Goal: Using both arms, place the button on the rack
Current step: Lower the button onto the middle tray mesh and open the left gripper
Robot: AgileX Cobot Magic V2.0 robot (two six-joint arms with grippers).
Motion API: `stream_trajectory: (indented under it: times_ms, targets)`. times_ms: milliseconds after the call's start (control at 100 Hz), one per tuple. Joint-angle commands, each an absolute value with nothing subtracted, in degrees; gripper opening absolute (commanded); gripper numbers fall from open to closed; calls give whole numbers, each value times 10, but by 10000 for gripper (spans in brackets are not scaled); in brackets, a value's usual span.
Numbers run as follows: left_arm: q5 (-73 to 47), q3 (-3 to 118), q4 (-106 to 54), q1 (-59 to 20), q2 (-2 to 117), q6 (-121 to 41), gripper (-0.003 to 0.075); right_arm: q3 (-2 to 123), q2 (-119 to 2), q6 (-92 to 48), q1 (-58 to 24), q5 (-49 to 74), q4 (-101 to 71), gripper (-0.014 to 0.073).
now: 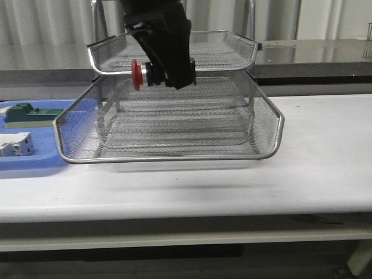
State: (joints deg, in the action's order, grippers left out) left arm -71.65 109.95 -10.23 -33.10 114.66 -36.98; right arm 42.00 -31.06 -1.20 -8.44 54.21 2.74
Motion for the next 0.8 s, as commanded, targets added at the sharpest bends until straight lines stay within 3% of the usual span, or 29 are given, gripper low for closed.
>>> stream_trajectory:
  times_ms: [0, 680, 790]
  targets:
    - [-730, 1114, -120, -336, 1128, -365, 33, 438, -312, -14, -84, 506, 29, -68]
    - [-730, 1116, -125, -336, 1178, -365, 37, 438, -312, -14, -84, 506, 29, -68]
    - [-730, 1116, -126, -336, 1178, -365, 73, 438, -312, -14, -84, 506, 29, -68]
